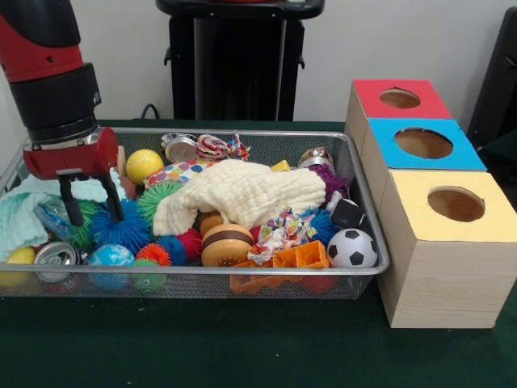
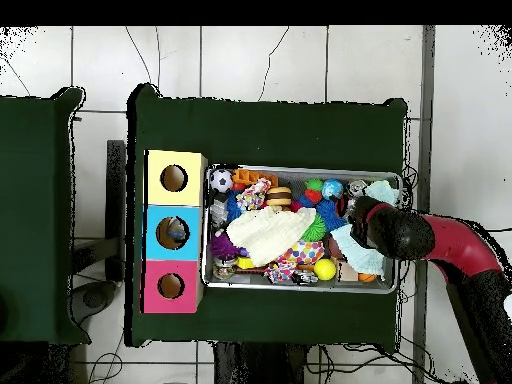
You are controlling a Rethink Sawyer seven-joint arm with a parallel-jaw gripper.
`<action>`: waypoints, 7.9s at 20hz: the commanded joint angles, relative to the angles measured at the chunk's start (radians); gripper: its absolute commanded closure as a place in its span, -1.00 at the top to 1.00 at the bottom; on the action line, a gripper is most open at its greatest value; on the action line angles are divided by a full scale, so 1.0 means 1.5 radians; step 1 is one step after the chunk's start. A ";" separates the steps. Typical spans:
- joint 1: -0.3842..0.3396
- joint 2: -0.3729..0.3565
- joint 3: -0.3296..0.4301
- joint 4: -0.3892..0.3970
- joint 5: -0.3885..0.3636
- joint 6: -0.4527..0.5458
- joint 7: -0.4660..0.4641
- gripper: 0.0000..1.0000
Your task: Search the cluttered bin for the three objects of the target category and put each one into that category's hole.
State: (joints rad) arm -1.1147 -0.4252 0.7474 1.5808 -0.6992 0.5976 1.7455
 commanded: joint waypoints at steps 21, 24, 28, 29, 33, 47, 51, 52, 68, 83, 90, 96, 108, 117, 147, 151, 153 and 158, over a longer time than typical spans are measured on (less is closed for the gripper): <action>-0.063 0.021 0.061 -0.068 0.001 0.162 -0.294 1.00; -0.062 0.021 0.058 -0.071 -0.001 0.159 -0.297 1.00; -0.065 0.018 0.055 -0.074 -0.005 0.152 -0.296 1.00; -0.064 0.018 0.055 -0.077 -0.005 0.152 -0.296 1.00; -0.066 0.015 0.053 -0.077 -0.011 0.142 -0.292 1.00; -0.071 0.013 0.063 -0.118 -0.005 0.190 -0.358 1.00; -0.073 0.015 0.063 -0.126 -0.003 0.192 -0.367 1.00; -0.072 0.015 0.062 -0.127 -0.003 0.192 -0.368 1.00; -0.066 -0.013 0.047 -0.093 0.006 0.183 -0.348 1.00; -0.069 -0.103 0.035 0.041 0.032 0.145 -0.237 1.00; -0.064 -0.105 0.025 0.069 0.028 0.110 -0.200 1.00; -0.060 -0.103 0.019 0.084 0.019 0.084 -0.179 1.00; -0.042 -0.100 0.002 0.098 0.007 0.050 -0.143 1.00; -0.020 -0.060 -0.031 0.076 -0.011 0.000 -0.137 1.00; -0.025 0.054 -0.052 -0.005 -0.012 -0.052 -0.209 1.00; -0.027 0.046 -0.051 0.002 -0.010 -0.050 -0.206 1.00; -0.027 0.037 -0.050 0.009 -0.007 -0.046 -0.203 1.00; -0.032 -0.008 -0.043 0.042 0.014 -0.017 -0.199 1.00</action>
State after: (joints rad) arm -1.1431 -0.3988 0.6911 1.6630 -0.6928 0.5272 1.5037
